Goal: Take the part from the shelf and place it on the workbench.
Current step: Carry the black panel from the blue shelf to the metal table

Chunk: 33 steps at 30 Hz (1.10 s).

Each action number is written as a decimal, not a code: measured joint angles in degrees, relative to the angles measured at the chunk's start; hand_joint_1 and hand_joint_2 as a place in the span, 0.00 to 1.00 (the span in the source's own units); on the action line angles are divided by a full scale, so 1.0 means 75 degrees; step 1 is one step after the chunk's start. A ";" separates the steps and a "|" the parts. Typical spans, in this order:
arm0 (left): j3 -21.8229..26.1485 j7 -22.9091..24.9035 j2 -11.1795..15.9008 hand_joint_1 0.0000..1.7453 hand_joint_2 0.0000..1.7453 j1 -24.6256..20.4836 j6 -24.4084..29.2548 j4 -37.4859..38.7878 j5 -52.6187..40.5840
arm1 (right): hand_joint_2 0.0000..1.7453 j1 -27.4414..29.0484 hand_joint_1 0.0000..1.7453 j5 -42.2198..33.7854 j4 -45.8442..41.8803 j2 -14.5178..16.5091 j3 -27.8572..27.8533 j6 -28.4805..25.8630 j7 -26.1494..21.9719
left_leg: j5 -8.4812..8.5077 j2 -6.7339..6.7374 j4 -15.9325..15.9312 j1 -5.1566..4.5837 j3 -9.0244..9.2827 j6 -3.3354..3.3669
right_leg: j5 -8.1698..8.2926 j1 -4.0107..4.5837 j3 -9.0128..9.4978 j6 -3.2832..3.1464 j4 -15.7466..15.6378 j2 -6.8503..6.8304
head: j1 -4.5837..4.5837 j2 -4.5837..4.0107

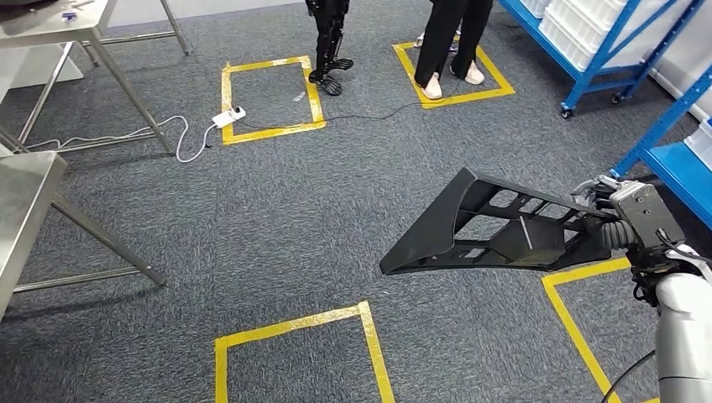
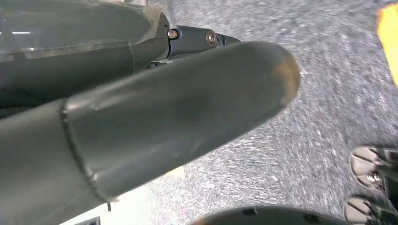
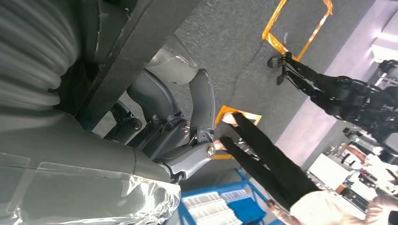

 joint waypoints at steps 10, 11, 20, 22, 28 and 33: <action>0.0016 -0.0136 -0.0043 0.00 0.00 -0.0004 0.0178 0.0004 -0.0063 | 1.00 0.0059 1.00 -0.0041 0.0231 -0.0064 -0.0108 -0.0089 -0.0066 | -0.0126 -0.0562 0.0197 0.0195 0.0012 -0.0304 | 0.0206 -0.0309 -0.0187 0.0522 0.0087 0.0501 | 0.0096 -0.0001; 0.0017 -0.0146 -0.0038 0.00 0.00 -0.0002 0.0193 0.0004 -0.0087 | 1.00 0.0092 1.00 -0.0057 0.0225 -0.0063 -0.0127 -0.0092 -0.0063 | -0.0165 -0.0603 0.0277 0.0193 -0.0039 -0.0356 | 0.0222 -0.0306 -0.0133 0.0472 -0.0023 0.0534 | 0.0102 -0.0001; 0.0058 -0.0310 -0.0050 0.00 0.00 0.0022 0.0074 0.0005 -0.0144 | 1.00 0.0188 1.00 -0.0031 0.0059 -0.0029 -0.0240 -0.0109 0.0012 | -0.1192 -0.0210 0.2462 0.0285 -0.1169 -0.0535 | 0.0160 -0.0169 -0.0086 0.0111 0.0019 0.0257 | 0.0010 0.0000; 0.0059 -0.0337 -0.0052 0.00 0.00 0.0034 0.0055 0.0005 -0.0155 | 1.00 0.0263 1.00 -0.0014 -0.0023 -0.0007 -0.0314 -0.0109 0.0031 | -0.0905 -0.0203 0.2258 0.0249 -0.1125 -0.0432 | 0.0140 -0.0123 -0.0066 0.0081 0.0018 0.0176 | 0.0009 0.0000; 0.0059 -0.0340 -0.0020 0.00 0.00 0.0019 0.0021 0.0005 -0.0186 | 1.00 0.0409 1.00 -0.0098 -0.0170 0.0018 -0.0598 0.0082 0.0052 | -0.0128 0.0005 0.0285 -0.0035 -0.0171 -0.0141 | 0.0129 -0.0104 0.0011 0.0073 -0.0112 -0.0045 | 0.0003 0.0000; 0.0061 -0.0317 -0.0015 0.00 0.00 0.0020 -0.0022 0.0005 -0.0184 | 1.00 0.0546 1.00 -0.0148 -0.0197 -0.0023 -0.0779 0.0155 0.0029 | 0.0047 -0.0179 -0.0123 0.0040 0.0112 -0.0045 | -0.0385 -0.0119 -0.0473 0.0015 0.0949 0.0269 | 0.0026 -0.0001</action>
